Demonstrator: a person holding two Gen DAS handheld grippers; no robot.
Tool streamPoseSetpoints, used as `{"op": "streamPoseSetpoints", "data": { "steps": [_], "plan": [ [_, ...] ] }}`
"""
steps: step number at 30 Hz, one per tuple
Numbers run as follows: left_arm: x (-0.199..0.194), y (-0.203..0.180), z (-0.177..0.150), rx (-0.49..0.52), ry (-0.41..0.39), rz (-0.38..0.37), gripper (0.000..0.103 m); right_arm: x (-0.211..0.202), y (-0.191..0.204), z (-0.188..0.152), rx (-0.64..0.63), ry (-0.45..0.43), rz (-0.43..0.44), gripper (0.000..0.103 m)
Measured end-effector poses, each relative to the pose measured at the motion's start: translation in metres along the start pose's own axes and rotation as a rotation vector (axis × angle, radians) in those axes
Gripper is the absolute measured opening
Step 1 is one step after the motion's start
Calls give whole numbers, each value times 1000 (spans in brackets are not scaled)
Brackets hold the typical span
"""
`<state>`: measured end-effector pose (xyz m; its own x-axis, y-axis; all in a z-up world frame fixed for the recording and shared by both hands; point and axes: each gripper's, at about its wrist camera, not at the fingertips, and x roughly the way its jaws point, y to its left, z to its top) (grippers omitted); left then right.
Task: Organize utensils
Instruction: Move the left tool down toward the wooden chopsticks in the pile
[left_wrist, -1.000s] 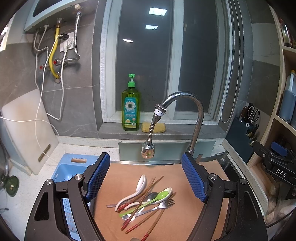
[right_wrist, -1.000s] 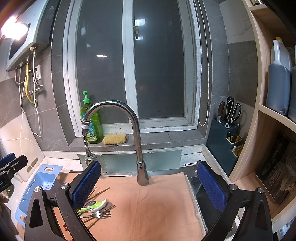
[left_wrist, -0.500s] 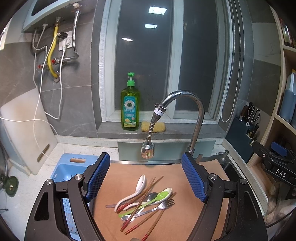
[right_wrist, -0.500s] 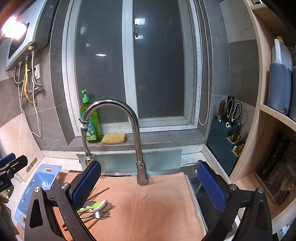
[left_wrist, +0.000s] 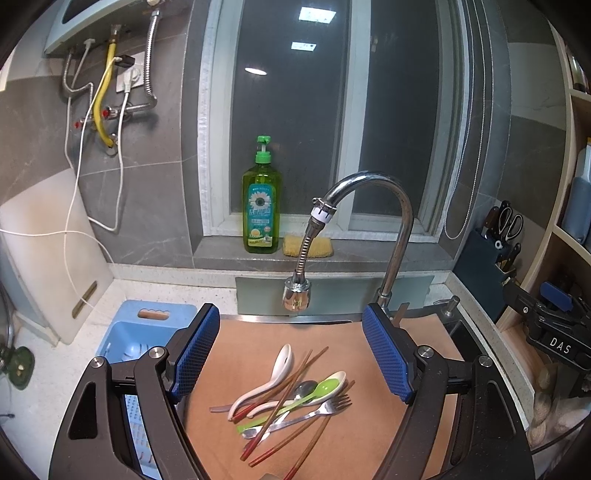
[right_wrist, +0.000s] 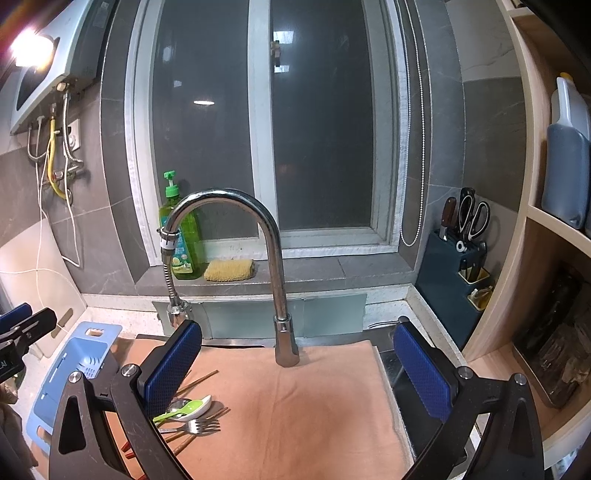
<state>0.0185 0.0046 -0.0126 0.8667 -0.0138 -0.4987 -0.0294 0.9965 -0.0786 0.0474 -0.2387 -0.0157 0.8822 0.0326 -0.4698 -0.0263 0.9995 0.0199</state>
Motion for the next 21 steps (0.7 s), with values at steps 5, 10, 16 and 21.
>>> {"op": "streamPoseSetpoints", "data": {
  "steps": [5, 10, 16, 21],
  "plan": [
    [3, 3, -1, -3, 13, 2, 80, 7, 3, -1, -5, 14, 8, 103],
    [7, 11, -2, -10, 28, 14, 80, 12, 7, -2, -17, 26, 29, 103],
    [12, 33, -7, -43, 57, 58, 80, 26, 11, -4, -16, 61, 95, 103],
    [14, 54, -16, -79, 84, 101, 80, 43, 17, -8, -15, 109, 163, 103]
  ]
}}
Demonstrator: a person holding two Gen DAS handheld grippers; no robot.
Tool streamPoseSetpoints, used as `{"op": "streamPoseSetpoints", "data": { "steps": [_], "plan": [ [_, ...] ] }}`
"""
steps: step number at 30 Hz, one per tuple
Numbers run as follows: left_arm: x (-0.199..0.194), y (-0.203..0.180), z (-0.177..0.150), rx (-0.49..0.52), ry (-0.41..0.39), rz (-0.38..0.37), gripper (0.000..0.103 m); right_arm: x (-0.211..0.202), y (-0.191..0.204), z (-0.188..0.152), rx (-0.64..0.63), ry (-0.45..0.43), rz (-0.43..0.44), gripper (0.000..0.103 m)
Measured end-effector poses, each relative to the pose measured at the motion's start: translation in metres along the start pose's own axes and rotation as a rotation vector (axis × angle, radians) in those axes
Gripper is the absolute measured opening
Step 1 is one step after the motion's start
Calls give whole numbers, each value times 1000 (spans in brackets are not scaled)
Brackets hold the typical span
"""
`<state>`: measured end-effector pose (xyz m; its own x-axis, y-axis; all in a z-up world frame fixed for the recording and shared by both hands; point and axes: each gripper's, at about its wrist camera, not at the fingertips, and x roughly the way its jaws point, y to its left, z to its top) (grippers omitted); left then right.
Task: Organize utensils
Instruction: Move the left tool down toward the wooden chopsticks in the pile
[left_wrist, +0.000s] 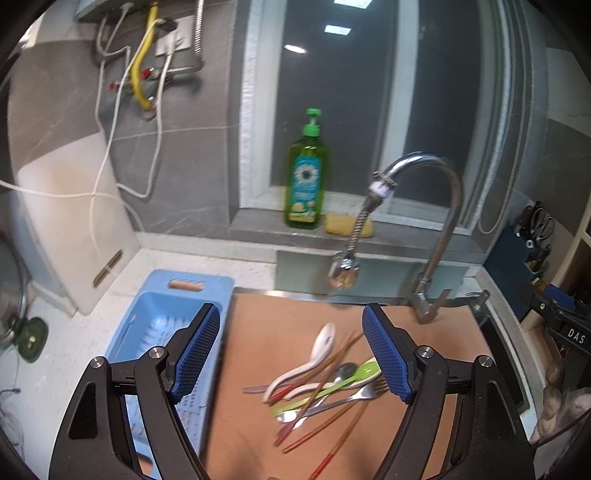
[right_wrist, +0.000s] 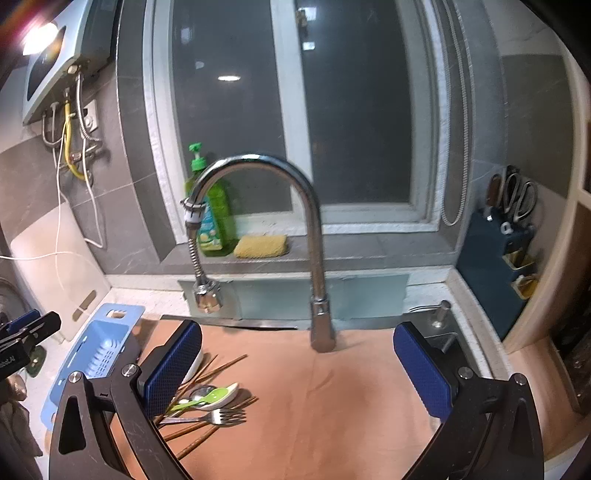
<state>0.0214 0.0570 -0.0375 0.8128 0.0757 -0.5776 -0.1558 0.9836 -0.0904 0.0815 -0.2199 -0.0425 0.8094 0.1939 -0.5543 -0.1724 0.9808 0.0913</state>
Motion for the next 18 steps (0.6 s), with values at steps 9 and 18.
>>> {"op": "streamPoseSetpoints", "data": {
  "steps": [9, 18],
  "plan": [
    [17, 30, -18, -51, 89, 30, 80, 44, 14, -1, 4, 120, 179, 103],
    [39, 34, -34, -30, 174, 31, 80, 86, 26, -4, 19, 255, 308, 102]
  ]
}}
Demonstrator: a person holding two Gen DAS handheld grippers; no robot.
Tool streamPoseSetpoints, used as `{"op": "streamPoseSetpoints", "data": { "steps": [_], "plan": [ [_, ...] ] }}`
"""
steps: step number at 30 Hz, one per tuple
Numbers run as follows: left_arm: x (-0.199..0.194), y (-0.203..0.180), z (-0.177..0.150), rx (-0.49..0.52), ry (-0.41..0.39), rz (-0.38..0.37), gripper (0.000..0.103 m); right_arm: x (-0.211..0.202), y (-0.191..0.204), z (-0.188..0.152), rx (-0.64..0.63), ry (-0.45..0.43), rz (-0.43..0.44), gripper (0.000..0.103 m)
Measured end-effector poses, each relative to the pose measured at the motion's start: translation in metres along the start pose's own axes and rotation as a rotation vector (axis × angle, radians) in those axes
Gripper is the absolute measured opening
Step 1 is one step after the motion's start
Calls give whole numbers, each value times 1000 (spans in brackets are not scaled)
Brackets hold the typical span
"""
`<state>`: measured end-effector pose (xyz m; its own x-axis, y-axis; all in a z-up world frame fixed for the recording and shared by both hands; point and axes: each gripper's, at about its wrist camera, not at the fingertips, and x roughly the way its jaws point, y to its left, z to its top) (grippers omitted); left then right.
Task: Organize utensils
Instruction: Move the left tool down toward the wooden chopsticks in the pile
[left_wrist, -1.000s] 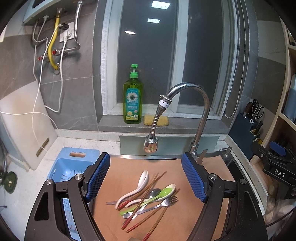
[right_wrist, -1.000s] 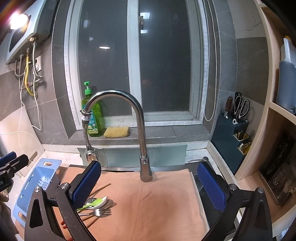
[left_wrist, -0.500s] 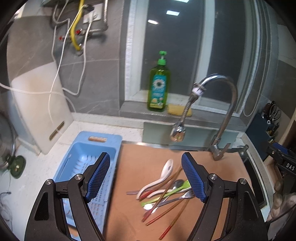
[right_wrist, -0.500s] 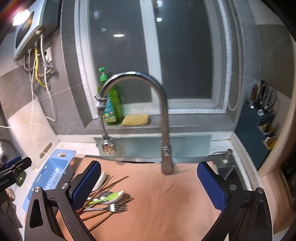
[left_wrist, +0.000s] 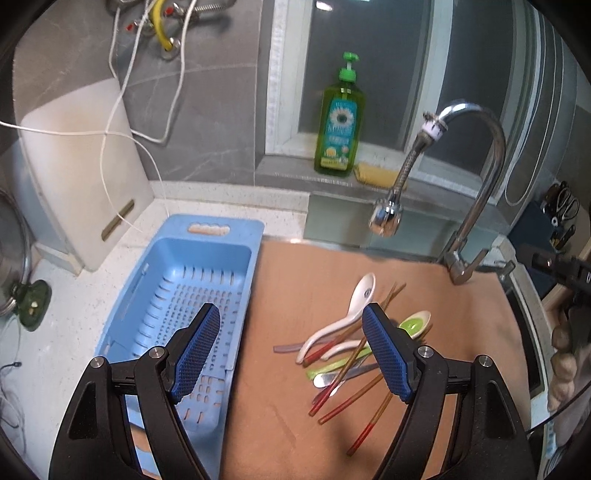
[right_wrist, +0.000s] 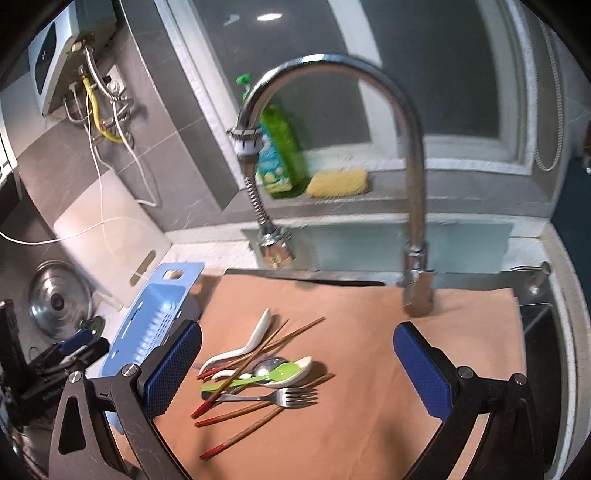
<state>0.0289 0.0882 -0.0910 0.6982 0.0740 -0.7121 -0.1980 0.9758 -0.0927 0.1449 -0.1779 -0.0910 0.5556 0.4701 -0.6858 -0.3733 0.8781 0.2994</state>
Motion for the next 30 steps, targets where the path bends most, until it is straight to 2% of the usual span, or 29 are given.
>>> {"op": "streamPoseSetpoints", "data": {
  "steps": [6, 9, 12, 16, 18, 20, 24, 28, 30],
  "plan": [
    [27, 1, -7, 21, 74, -28, 79, 31, 14, 4, -13, 86, 46, 102],
    [38, 2, -10, 45, 103, -54, 74, 48, 20, 5, 13, 118, 66, 102],
    [48, 3, -10, 83, 129, -53, 67, 65, 29, 6, 22, 147, 78, 96],
    [56, 4, -9, 116, 141, -74, 66, 90, 43, 8, -13, 172, 53, 84],
    [59, 3, -8, 143, 146, -81, 63, 105, 49, 10, -26, 199, 46, 75],
    [62, 2, -6, 158, 155, -96, 59, 116, 51, 10, -21, 223, 46, 61],
    [64, -3, -11, 168, 174, -131, 54, 125, 43, 3, 30, 261, 69, 59],
    [63, -13, -24, 184, 206, -176, 50, 115, 28, -11, 52, 278, 52, 58],
    [63, -21, -33, 210, 222, -188, 49, 111, 14, -18, 93, 303, 64, 53]
  ]
}}
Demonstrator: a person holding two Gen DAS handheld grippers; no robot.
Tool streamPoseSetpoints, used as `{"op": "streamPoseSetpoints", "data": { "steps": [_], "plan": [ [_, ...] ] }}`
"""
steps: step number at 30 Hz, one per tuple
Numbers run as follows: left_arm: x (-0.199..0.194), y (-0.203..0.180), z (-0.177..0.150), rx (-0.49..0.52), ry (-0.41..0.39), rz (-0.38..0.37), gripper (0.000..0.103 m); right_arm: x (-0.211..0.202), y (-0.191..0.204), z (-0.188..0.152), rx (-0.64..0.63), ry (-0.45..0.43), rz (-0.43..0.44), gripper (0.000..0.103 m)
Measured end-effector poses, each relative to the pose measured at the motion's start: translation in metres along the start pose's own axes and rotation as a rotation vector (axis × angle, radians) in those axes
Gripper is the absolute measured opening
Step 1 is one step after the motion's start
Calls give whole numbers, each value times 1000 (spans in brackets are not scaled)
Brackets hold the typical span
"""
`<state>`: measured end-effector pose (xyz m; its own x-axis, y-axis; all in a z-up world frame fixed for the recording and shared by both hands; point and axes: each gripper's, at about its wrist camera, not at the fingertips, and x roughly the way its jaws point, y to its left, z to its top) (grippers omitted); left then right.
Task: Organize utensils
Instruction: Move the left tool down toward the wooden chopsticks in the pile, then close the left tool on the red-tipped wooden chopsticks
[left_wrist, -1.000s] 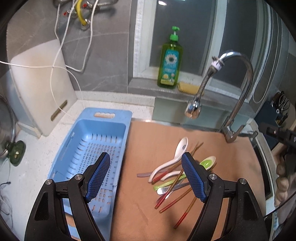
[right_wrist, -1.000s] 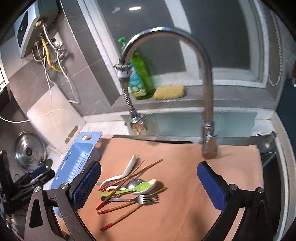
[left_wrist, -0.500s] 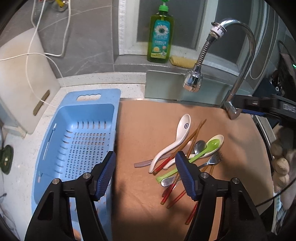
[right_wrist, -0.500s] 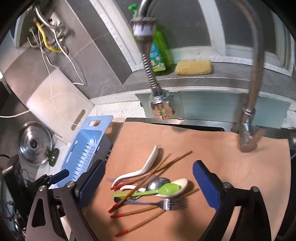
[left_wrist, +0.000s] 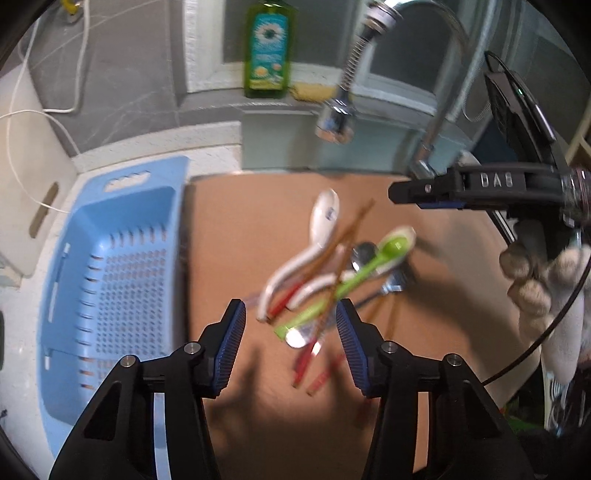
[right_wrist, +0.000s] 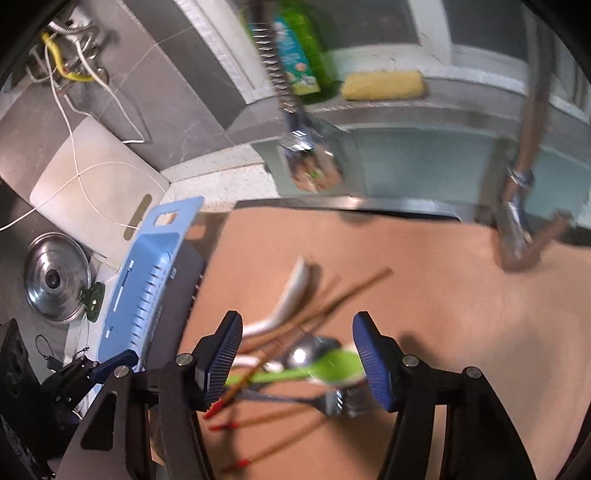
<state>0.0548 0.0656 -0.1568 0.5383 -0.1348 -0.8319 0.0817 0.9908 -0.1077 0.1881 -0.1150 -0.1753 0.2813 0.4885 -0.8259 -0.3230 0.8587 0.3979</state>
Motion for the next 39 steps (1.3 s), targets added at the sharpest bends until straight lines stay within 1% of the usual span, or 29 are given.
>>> {"op": "streamPoseSetpoints", "data": {
  "steps": [1, 3, 5, 6, 7, 8, 11, 12, 14, 16, 19, 22, 23, 24, 26, 30, 36, 39],
  "plan": [
    [3, -4, -4, 6, 13, -5, 48, 0, -6, -3, 19, 13, 10, 52],
    [7, -11, -12, 9, 36, -30, 44, -2, -19, -12, 61, 39, 38, 51],
    [11, -19, -20, 24, 60, -52, 42, -3, -28, -24, 85, 65, 39, 51],
    [14, -22, -22, 33, 69, -56, 37, -3, -31, -29, 87, 74, 35, 51],
    [17, -26, -25, 43, 81, -63, 34, -3, -32, -36, 90, 86, 33, 50],
    [20, -29, -26, 49, 91, -69, 31, -2, -34, -41, 95, 98, 33, 46],
    [26, -35, -30, 44, 106, -98, 30, 6, -35, -58, 118, 143, 31, 38],
    [27, -36, -32, 45, 109, -106, 28, 8, -35, -61, 119, 152, 28, 37],
    [31, -41, -35, 50, 120, -121, 24, 13, -32, -67, 113, 169, 18, 31],
    [35, -43, -37, 50, 118, -117, 23, 18, -26, -70, 110, 176, 20, 28],
    [37, -41, -35, 28, 108, -114, 23, 21, -16, -70, 87, 161, 8, 22],
    [38, -35, -32, -7, 91, -115, 23, 26, -8, -69, 93, 166, 51, 19],
    [38, -34, -30, -10, 85, -112, 21, 28, -6, -68, 92, 166, 53, 18],
    [40, -34, -29, -11, 85, -109, 17, 30, -5, -67, 88, 167, 48, 17],
    [45, -33, -27, -9, 92, -106, 17, 36, -3, -66, 80, 178, 20, 17],
    [53, -33, -28, -4, 122, -119, 17, 45, 0, -66, 78, 189, 25, 17],
    [61, -30, -27, -7, 142, -113, 17, 55, 1, -66, 86, 204, 35, 16],
    [65, -29, -27, -21, 159, -118, 17, 54, 0, -68, 74, 210, 12, 14]
  ]
}}
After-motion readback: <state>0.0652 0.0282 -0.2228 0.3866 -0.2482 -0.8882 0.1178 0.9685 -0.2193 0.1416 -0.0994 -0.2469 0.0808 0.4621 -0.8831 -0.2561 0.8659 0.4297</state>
